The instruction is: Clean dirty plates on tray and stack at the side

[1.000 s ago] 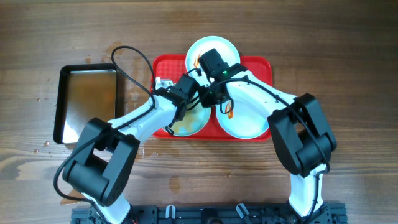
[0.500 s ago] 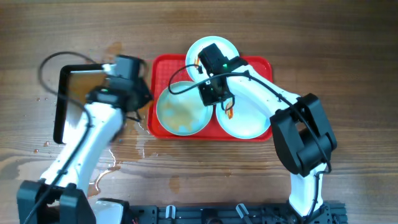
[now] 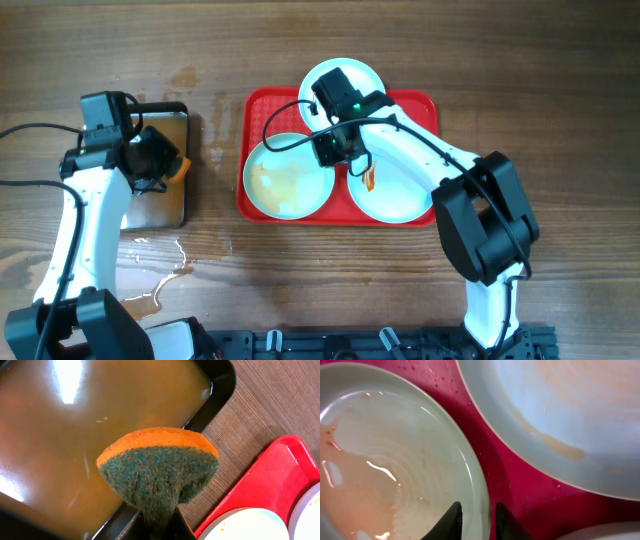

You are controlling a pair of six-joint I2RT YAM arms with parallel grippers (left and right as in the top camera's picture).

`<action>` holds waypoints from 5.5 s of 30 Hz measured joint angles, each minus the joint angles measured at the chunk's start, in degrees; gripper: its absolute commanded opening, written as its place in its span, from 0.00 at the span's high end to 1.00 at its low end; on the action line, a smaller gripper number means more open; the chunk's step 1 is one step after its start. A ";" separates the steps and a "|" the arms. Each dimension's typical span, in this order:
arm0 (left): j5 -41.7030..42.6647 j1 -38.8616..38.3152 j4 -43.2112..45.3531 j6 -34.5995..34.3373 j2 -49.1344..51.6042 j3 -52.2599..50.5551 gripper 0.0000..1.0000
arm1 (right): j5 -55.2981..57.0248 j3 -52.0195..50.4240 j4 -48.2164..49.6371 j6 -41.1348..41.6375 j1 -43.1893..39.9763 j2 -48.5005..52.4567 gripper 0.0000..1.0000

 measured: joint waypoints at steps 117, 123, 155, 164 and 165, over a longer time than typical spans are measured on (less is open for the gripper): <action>10.60 -21.16 3.96 1.29 6.45 -0.48 0.96 | -9.81 -14.58 13.09 -0.13 -5.38 -5.90 0.96; 10.60 -23.80 5.31 -0.76 10.12 -0.48 0.96 | -9.81 -14.58 13.09 -0.11 -5.38 -5.90 0.96; -4.02 -36.00 9.86 -5.57 20.26 0.92 0.96 | -9.44 -14.60 13.20 0.28 -5.49 -5.77 0.96; -22.08 -36.39 2.89 -5.55 19.98 1.05 0.96 | -10.97 -14.60 13.75 0.33 -4.98 -5.77 0.96; -23.37 -36.44 2.54 -5.53 19.98 0.96 0.96 | -11.39 -14.60 13.92 0.37 -4.79 -5.77 0.96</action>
